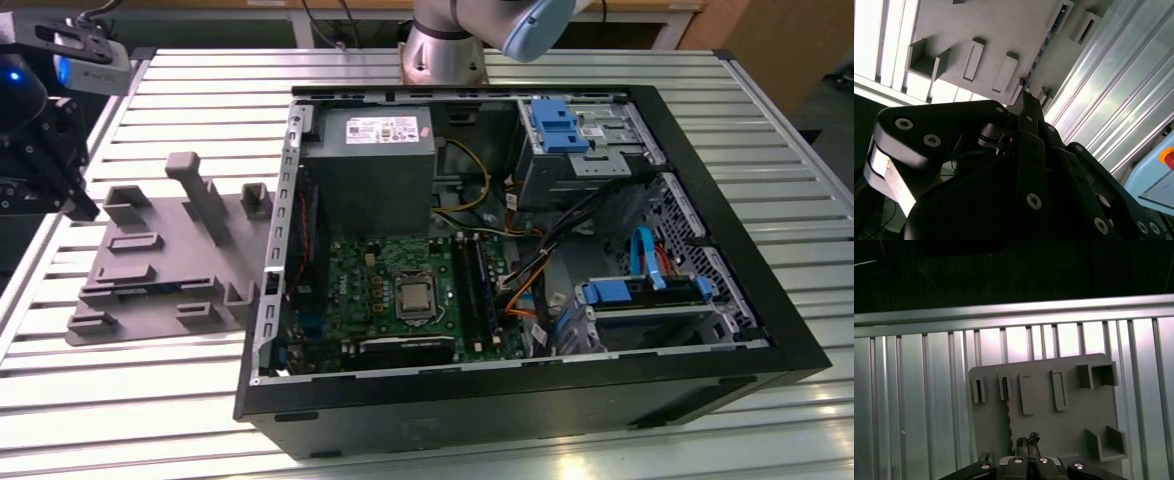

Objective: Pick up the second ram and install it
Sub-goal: 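Pick up the second ram and move it above second insertion slot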

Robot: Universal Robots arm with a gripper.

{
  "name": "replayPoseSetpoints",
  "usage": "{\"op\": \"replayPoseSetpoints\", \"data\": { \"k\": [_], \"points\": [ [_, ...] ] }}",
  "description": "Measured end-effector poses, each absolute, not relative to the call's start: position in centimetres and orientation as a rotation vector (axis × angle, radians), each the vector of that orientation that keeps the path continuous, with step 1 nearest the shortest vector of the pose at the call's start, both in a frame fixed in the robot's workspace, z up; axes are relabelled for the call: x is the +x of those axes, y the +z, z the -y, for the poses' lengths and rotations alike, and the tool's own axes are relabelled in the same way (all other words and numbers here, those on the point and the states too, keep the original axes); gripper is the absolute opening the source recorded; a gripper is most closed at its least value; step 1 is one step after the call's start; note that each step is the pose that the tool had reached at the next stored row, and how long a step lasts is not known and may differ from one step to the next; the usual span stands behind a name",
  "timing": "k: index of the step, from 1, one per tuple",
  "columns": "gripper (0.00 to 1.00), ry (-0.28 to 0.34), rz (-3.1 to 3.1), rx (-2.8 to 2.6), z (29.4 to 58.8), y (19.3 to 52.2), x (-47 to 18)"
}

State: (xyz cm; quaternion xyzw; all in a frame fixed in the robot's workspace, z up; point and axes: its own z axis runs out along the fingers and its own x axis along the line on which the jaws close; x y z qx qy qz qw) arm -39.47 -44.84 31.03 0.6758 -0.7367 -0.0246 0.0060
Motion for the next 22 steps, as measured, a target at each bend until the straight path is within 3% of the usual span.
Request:
{"op": "replayPoseSetpoints", "data": {
  "k": [22],
  "points": [
    [0.11,-0.077,2.299,2.122,44.84,30.12,-39.47]
  ]
}}
